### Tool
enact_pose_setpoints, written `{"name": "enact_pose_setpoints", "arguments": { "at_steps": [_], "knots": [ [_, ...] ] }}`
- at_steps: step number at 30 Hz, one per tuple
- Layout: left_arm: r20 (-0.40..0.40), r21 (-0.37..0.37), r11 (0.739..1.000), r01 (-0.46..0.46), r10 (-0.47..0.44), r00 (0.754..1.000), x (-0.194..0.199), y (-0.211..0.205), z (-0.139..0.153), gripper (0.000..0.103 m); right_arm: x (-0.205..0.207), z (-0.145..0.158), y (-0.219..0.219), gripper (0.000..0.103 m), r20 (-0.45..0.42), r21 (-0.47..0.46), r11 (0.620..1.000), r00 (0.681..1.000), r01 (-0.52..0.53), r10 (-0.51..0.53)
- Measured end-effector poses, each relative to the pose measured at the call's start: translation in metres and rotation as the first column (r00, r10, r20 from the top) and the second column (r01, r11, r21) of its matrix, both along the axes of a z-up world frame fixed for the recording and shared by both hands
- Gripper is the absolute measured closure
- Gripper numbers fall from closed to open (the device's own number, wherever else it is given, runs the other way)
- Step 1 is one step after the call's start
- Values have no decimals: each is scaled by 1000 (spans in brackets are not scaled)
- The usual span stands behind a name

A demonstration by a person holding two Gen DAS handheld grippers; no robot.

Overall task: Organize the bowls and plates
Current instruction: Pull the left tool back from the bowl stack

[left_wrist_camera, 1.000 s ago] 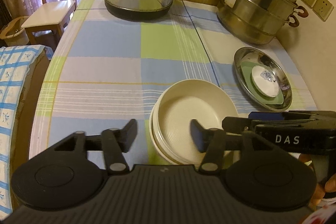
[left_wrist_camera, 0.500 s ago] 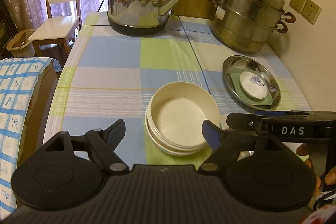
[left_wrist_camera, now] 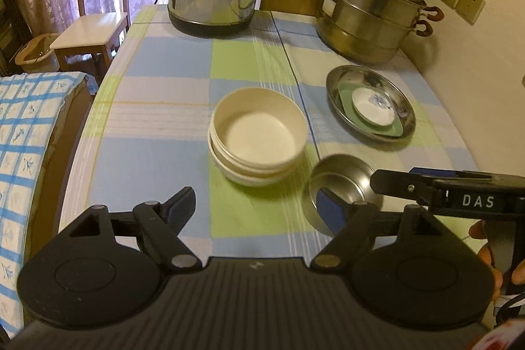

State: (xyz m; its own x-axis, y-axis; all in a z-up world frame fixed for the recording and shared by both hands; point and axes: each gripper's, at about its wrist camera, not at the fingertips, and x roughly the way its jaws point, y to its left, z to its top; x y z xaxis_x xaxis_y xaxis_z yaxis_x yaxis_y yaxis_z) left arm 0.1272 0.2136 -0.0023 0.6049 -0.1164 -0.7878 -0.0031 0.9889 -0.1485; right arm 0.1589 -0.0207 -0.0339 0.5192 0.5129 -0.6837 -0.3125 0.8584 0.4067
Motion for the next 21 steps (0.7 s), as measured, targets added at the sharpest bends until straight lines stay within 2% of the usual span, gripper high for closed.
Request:
{"name": "enact_pose_setpoints", "arguments": {
  "at_steps": [21],
  "knots": [
    [-69,-30,999,-16,14,998,-58,-50,-11,24,-63,-17,-55,20,-40,-54,997,997,-63,60]
  ]
}}
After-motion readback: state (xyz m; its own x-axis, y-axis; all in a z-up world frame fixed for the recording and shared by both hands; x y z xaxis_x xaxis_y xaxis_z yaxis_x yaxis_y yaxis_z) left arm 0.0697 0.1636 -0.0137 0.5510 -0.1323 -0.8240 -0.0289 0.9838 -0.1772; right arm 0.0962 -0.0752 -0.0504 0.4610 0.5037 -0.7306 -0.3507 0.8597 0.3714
